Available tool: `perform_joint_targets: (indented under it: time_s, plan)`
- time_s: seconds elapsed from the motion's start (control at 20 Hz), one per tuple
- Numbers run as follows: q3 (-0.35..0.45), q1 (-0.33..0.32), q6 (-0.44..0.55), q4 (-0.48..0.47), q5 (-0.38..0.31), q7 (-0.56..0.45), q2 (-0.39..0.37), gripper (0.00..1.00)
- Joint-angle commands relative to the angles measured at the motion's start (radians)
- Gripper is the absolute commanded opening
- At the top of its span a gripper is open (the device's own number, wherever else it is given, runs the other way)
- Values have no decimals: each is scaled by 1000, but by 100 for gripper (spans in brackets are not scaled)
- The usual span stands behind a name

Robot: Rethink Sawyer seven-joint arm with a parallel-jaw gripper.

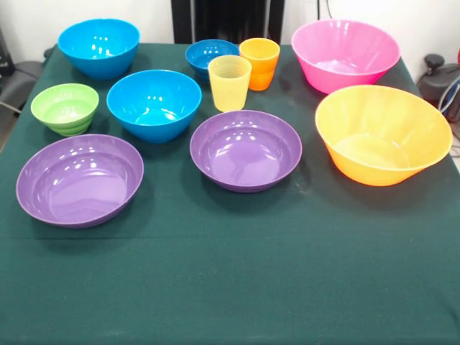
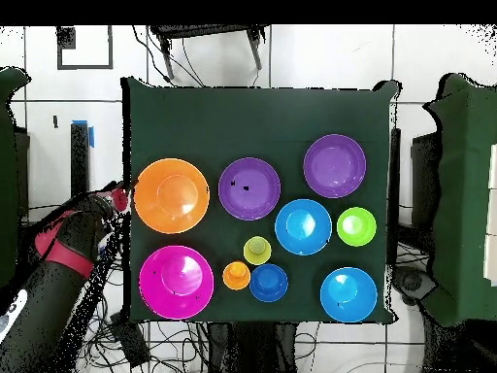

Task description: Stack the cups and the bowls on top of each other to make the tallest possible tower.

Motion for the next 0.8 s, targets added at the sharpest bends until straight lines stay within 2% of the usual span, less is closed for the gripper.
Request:
perform_joint_targets:
  time_s: [0.05, 0.65, 0.8]
  plan:
    - [25, 24, 62, 84, 32, 261, 81, 100]
    - [-4, 42, 0, 82, 26, 339, 148, 100]
    - [25, 27, -24, 83, 23, 342, 141, 100]
